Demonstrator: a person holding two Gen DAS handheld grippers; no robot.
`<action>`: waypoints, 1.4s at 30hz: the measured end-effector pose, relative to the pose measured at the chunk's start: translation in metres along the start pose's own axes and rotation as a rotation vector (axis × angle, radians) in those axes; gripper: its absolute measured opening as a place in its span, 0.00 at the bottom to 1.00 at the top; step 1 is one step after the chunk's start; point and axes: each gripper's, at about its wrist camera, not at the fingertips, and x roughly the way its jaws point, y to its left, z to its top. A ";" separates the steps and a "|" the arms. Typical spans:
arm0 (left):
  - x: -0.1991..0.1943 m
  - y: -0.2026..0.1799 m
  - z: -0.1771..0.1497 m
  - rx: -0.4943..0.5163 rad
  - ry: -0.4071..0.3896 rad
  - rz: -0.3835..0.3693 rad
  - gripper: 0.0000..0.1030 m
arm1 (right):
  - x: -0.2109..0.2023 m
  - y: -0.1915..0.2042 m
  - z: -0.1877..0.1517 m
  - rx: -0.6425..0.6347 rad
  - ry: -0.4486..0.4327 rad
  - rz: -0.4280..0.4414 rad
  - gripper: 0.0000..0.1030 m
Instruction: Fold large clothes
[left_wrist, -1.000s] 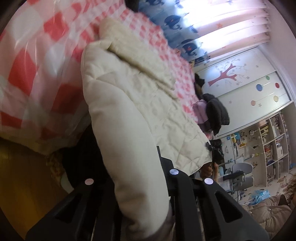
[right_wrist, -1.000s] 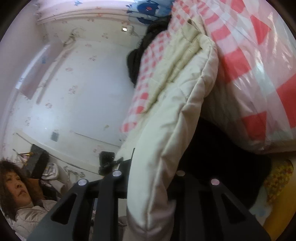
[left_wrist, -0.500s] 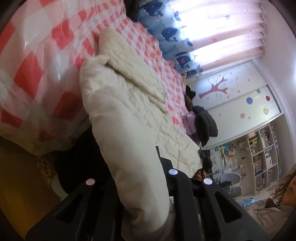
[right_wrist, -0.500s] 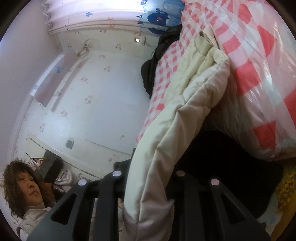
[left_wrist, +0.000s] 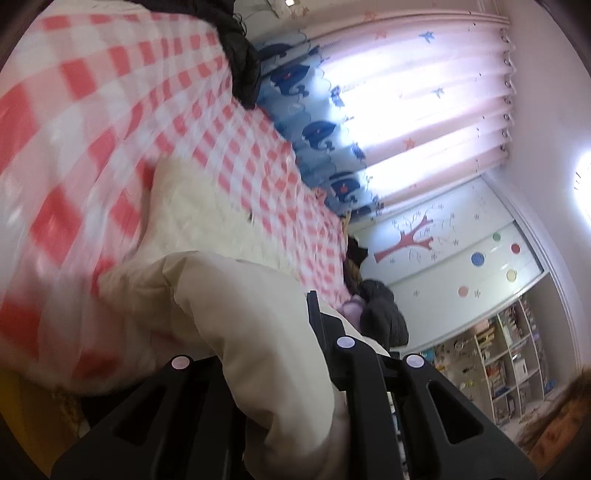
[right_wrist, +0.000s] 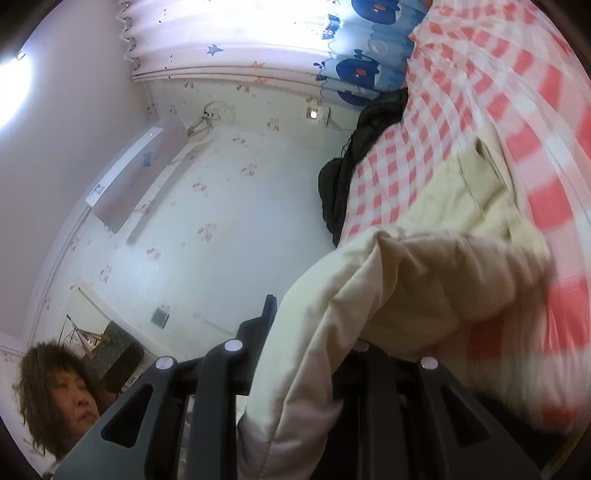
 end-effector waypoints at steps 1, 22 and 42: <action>0.005 -0.002 0.010 -0.005 -0.008 0.001 0.08 | 0.005 0.001 0.010 -0.004 -0.006 -0.007 0.22; 0.205 0.106 0.200 -0.249 -0.057 0.224 0.08 | 0.134 -0.139 0.191 0.169 -0.070 -0.395 0.22; 0.233 0.116 0.211 -0.262 -0.088 0.278 0.87 | 0.131 -0.158 0.185 0.194 -0.127 -0.422 0.64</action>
